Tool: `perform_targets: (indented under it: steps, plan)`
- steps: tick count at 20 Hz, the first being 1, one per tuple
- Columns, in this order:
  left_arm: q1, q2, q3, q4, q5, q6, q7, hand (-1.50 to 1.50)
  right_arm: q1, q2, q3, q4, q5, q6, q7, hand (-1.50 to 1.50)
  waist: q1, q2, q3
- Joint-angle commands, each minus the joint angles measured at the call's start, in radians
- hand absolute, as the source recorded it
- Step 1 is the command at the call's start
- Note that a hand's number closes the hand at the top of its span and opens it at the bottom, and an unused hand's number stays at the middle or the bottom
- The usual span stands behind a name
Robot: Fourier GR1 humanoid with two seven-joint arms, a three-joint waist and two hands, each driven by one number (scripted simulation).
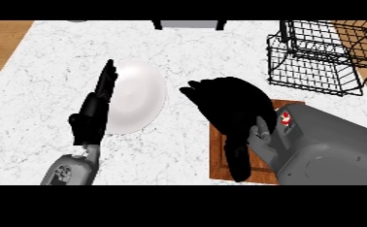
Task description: Pick the sweet potato from the cutting board and place it in the tiered basket
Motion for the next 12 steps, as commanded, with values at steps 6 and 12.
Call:
perform_targets:
  steps: [6,12]
  plan:
    - [0.000,-0.014,0.017,0.026,-0.001,-0.001,-0.018,0.00,-0.048,0.070,0.100,0.074,-0.044,0.064,0.250,-1.50,-0.020,-0.001,0.000]
    - [0.054,-0.015,0.002,-0.021,-0.027,0.012,-0.034,0.00,-0.071,-0.038,0.094,0.042,-0.069,0.118,0.220,-1.50,-0.021,-0.004,0.001]
